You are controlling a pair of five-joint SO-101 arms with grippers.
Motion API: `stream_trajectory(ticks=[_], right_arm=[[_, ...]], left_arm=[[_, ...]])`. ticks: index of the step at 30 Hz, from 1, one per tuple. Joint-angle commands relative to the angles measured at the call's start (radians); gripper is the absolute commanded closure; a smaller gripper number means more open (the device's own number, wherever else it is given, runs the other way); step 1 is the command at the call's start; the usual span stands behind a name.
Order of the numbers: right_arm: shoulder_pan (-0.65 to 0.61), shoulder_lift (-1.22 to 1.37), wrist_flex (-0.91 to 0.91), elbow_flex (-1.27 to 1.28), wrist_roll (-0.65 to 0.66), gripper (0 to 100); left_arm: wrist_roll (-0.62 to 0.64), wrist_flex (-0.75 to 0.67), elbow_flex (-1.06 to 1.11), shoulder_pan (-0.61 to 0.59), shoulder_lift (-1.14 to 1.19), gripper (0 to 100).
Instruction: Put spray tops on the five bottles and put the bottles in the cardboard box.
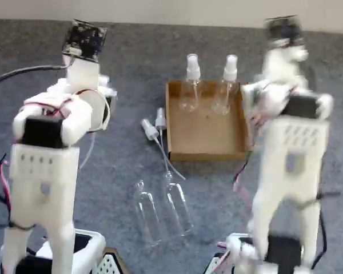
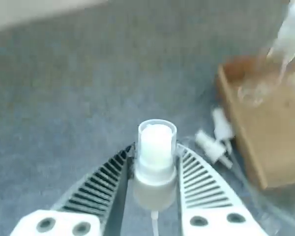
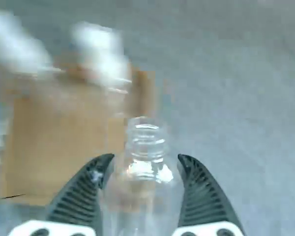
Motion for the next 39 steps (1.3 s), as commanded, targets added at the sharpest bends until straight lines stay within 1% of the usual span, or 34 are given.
stream_trajectory(ticks=[1,4,7,9,12,15,22,24,27,32,35,39], right_arm=[[-0.182,-0.348,-0.237,0.374,-0.063,99.5],[-0.268,-0.558,-0.414,0.671,-0.092,99.5],[-0.323,-0.7,-0.533,0.908,-0.141,99.5],[-0.372,-0.773,-0.608,0.998,-0.175,99.5],[-0.429,-0.854,-0.627,1.09,-0.209,99.5],[-0.452,-0.915,-0.627,1.148,-0.207,99.5],[-0.453,-1.012,-0.63,1.175,-0.213,99.5],[-0.453,-1.04,-0.634,1.176,-0.216,99.5],[-0.453,-1.093,-0.702,1.19,-0.218,99.5],[-0.453,-1.188,-0.737,1.323,-0.218,99.5],[-0.453,-1.213,-0.737,1.348,-0.216,99.5],[-0.453,-1.214,-0.737,1.348,-0.216,99.5]], left_arm=[[0.068,-0.026,-0.11,0.091,-0.104,100],[0.1,-0.1,-0.134,0.154,-0.128,100],[0.166,-0.229,-0.148,0.202,-0.137,100],[0.216,-0.328,-0.147,0.232,-0.137,100],[0.261,-0.453,-0.139,0.28,-0.133,100],[0.275,-0.502,-0.137,0.328,-0.131,100],[0.273,-0.517,-0.131,0.447,-0.13,100],[0.27,-0.548,-0.099,0.458,-0.136,100],[0.27,-0.624,-0.045,0.461,-0.137,100],[0.275,-0.709,0.022,0.463,-0.137,100],[0.278,-0.723,0.024,0.469,-0.137,100],[0.275,-0.717,0.008,0.539,-0.139,100]])
